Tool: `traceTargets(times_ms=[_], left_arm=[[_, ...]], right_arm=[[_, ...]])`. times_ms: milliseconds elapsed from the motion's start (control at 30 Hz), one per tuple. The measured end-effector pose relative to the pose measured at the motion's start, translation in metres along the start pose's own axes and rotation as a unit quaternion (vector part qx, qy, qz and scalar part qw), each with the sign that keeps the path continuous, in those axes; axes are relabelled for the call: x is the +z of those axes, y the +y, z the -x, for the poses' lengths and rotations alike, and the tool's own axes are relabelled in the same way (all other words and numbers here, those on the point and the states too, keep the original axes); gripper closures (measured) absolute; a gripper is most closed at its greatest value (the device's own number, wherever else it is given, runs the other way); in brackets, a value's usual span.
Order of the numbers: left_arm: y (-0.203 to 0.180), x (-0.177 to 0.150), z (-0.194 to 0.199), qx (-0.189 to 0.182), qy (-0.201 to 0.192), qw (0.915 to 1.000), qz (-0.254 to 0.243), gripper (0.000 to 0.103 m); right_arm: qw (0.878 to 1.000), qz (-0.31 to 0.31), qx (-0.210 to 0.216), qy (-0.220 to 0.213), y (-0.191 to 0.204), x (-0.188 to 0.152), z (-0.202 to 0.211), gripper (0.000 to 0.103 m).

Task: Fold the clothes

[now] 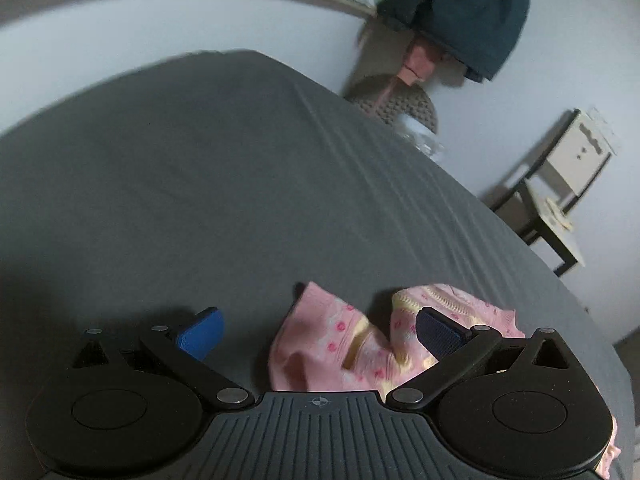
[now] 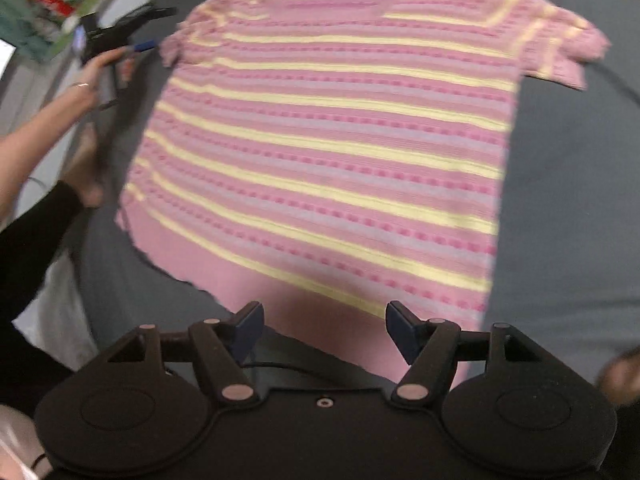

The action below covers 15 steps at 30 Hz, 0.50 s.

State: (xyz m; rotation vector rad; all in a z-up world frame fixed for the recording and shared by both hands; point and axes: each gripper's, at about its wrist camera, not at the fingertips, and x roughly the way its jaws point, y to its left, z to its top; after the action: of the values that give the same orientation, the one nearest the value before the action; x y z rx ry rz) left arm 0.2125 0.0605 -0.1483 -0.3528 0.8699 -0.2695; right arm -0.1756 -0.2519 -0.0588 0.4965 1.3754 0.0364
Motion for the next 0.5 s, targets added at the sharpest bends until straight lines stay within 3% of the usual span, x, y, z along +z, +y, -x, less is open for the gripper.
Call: traceTargets(times_ms=[100, 200, 300, 333, 367, 433, 500], left_arm=[[-0.01, -0.005, -0.018, 0.018, 0.01, 0.9976, -0.066, 0.001], [-0.02, -0.011, -0.036, 0.037, 0.02, 0.9904, -0.132, 0.013], [-0.03, -0.02, -0.041, 0.068, -0.001, 0.9782, -0.196, 0.04], [-0.03, -0.019, -0.039, 0.064, -0.007, 0.9787, -0.195, 0.066], [-0.03, -0.019, -0.037, 0.06, -0.013, 0.9791, -0.194, 0.08], [-0.031, -0.017, -0.033, 0.051, -0.024, 0.9798, -0.192, 0.099], [-0.031, -0.016, -0.029, 0.042, -0.036, 0.9802, -0.19, 0.1]], right_arm=[[1.0, 0.001, 0.011, 0.008, 0.0, 0.009, -0.013, 0.037], [1.0, -0.022, 0.014, 0.017, -0.012, 0.012, -0.019, 0.037], [0.999, -0.04, 0.009, 0.022, -0.024, 0.01, -0.023, 0.037], [0.999, -0.043, 0.006, 0.023, -0.026, 0.008, -0.023, 0.037], [0.999, -0.044, 0.005, 0.024, -0.028, 0.007, -0.023, 0.037], [0.999, -0.043, 0.004, 0.024, -0.029, 0.005, -0.023, 0.037], [0.999, -0.039, 0.004, 0.021, -0.027, 0.004, -0.021, 0.037]])
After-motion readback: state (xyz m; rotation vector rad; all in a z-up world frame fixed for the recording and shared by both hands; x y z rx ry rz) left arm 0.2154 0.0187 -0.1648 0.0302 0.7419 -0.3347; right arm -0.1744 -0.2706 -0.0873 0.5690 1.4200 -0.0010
